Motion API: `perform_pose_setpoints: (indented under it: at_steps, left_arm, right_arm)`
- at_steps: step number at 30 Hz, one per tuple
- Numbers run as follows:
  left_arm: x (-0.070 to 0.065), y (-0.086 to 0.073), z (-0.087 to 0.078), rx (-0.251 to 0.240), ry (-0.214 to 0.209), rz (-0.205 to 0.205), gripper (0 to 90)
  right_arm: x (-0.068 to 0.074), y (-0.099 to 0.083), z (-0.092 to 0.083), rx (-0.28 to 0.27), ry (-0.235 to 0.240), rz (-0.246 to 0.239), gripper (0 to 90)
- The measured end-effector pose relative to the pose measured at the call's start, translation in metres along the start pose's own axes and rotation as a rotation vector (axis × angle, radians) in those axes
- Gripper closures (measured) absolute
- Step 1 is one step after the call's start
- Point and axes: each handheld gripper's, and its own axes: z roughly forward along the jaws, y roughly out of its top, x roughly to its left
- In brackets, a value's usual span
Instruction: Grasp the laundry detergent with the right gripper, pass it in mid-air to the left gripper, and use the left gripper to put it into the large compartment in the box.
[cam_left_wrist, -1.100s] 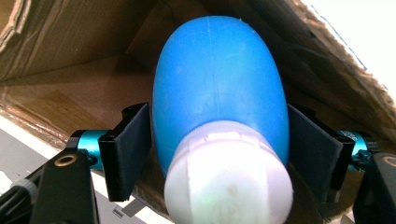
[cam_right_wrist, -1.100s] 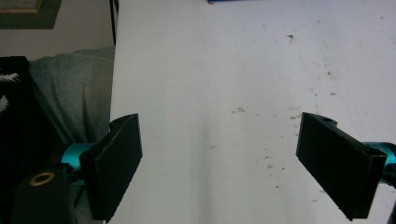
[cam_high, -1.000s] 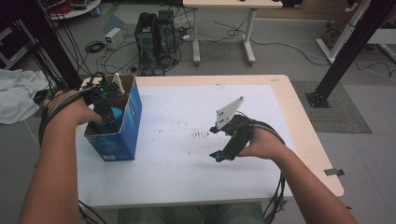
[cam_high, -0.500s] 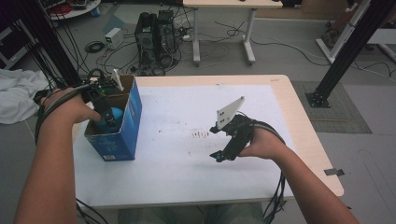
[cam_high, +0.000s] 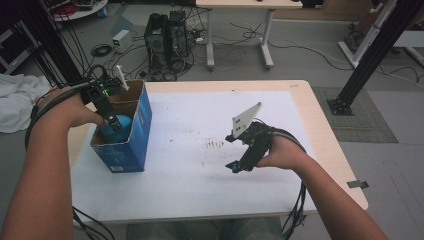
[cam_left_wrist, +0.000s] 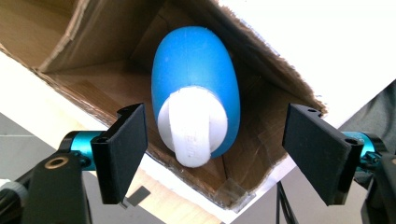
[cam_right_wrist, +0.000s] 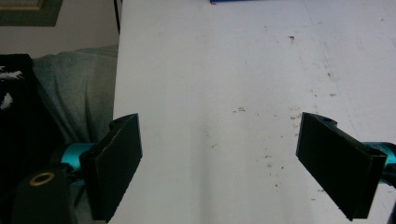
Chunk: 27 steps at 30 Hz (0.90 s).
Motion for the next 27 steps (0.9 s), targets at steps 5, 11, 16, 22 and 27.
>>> perform_pose_setpoints:
  at_steps: [5,11,16,22,27]
  left_arm:
    - [-0.002,0.001,-0.012,-0.014,0.004,0.021,20.8]
    - [-0.009,0.002,-0.025,-0.064,-0.004,0.044,20.7]
    - [-0.016,0.005,-0.034,-0.061,-0.007,0.086,20.7]
    - [-0.024,0.008,-0.041,-0.079,-0.027,0.086,19.1]
    - [-0.029,0.009,-0.049,-0.102,-0.008,0.111,14.3]
  right_arm:
    - [-0.001,0.001,-0.005,0.006,-0.011,-0.003,13.6]
    - [-0.002,0.001,-0.010,0.022,-0.014,0.014,13.6]
    - [-0.003,0.000,-0.013,0.026,-0.014,0.015,13.6]
    - [-0.005,0.000,-0.016,0.041,-0.022,0.013,13.6]
    - [-0.005,0.000,-0.022,0.050,-0.024,0.016,13.7]
